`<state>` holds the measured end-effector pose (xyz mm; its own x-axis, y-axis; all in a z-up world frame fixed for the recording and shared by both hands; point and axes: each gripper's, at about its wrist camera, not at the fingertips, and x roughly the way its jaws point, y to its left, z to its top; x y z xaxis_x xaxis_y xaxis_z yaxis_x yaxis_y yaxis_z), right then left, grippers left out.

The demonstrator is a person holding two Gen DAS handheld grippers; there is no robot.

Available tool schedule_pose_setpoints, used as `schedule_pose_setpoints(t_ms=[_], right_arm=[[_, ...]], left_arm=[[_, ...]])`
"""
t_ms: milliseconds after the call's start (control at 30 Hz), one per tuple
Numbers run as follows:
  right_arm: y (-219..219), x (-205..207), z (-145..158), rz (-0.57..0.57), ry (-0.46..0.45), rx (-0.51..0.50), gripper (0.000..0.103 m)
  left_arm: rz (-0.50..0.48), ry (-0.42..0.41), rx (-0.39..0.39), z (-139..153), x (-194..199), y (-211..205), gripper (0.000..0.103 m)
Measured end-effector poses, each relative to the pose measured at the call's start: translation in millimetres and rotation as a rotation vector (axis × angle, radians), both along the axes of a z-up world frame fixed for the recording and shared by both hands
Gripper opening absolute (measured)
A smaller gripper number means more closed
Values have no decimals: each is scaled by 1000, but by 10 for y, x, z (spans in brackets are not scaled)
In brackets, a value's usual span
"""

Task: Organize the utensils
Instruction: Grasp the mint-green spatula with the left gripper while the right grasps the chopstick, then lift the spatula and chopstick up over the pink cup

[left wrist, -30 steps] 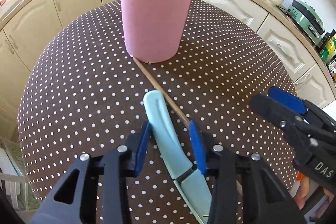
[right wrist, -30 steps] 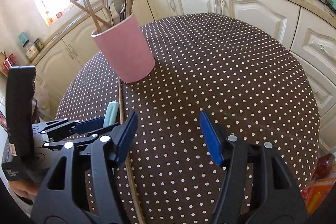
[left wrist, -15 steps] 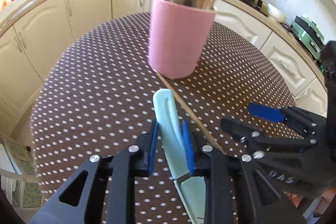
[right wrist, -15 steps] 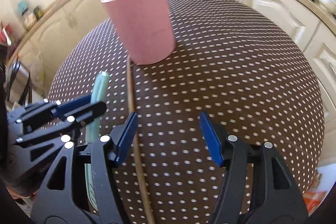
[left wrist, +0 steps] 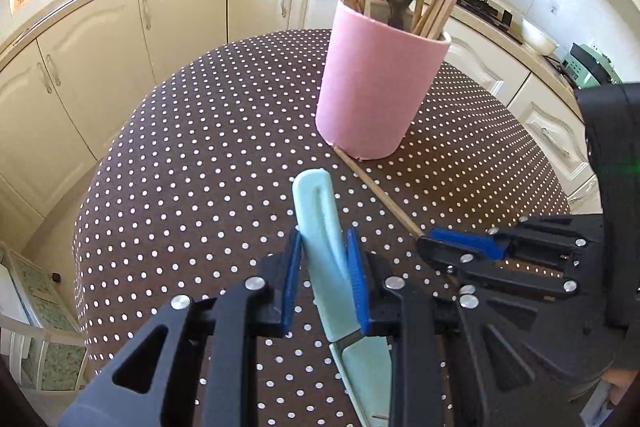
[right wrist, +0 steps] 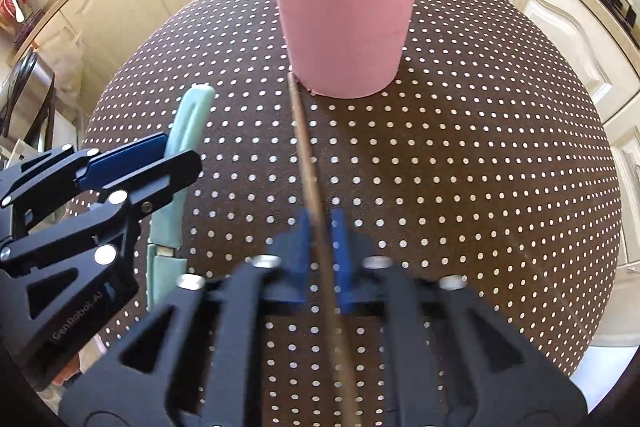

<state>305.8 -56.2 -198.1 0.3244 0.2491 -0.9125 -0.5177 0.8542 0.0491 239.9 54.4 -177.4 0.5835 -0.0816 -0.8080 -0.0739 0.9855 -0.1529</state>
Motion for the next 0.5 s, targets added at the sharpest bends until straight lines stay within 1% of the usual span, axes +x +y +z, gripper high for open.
schedule_pose_setpoints(t_ms=[100, 233, 300, 500], right_arm=[[-9, -41, 8, -2, -4, 18, 8], [-168, -131, 65, 0, -12, 55, 7], [-314, -193, 77, 6, -16, 77, 7], [-483, -340, 257, 8, -56, 142, 6]], left_arm=[[-12, -13, 3, -12, 77, -104, 22], [-24, -42, 12, 58, 30, -175, 22], [-29, -58, 20, 106, 5, -211, 22], [-44, -128, 41, 285, -90, -296, 21]])
